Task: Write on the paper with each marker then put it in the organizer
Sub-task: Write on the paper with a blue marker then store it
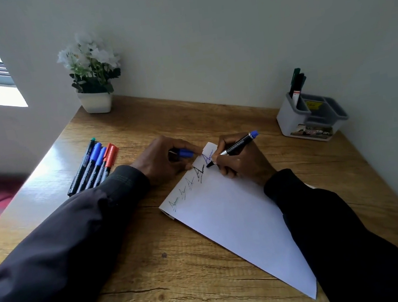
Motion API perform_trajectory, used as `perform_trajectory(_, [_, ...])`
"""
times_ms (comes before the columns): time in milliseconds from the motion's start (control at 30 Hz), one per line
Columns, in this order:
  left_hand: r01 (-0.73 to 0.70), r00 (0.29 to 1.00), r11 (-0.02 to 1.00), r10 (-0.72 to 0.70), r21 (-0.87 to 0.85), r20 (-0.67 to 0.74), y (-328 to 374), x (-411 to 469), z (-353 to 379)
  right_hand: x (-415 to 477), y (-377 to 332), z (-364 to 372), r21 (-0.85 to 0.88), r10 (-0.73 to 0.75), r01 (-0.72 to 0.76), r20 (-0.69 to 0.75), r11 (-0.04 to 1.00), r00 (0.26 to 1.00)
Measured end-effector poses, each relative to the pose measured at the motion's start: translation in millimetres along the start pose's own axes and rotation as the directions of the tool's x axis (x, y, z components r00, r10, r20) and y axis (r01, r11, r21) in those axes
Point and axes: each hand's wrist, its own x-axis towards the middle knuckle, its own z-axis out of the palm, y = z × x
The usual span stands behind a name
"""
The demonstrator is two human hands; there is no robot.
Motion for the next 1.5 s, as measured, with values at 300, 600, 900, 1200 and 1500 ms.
perform_trajectory(300, [-0.021,1.0,0.999,0.021,-0.025,0.007,1,-1,0,4,7,0,0.08,0.037,-0.026,-0.132,0.996,0.991])
perform_trajectory(600, [-0.011,1.0,0.994,0.008,-0.11,-0.026,-3,0,-3,9,3,-8,0.287,-0.005,0.033,-0.1,0.957,0.995])
perform_trajectory(900, [0.027,0.989,0.943,-0.074,-0.332,-0.131,1,-2,-5,5,-7,-15,0.602,-0.032,-0.006,0.051,0.798,0.998])
perform_trajectory(1200, [-0.041,0.964,0.872,-0.094,-0.487,-0.249,0,-5,-7,7,-6,-10,0.455,-0.106,0.096,-0.003,0.885,0.994])
perform_trajectory(1500, [-0.011,0.968,0.871,-0.114,-0.491,-0.225,6,-5,-5,8,-6,-5,0.44,-0.109,0.099,-0.003,0.892,0.994])
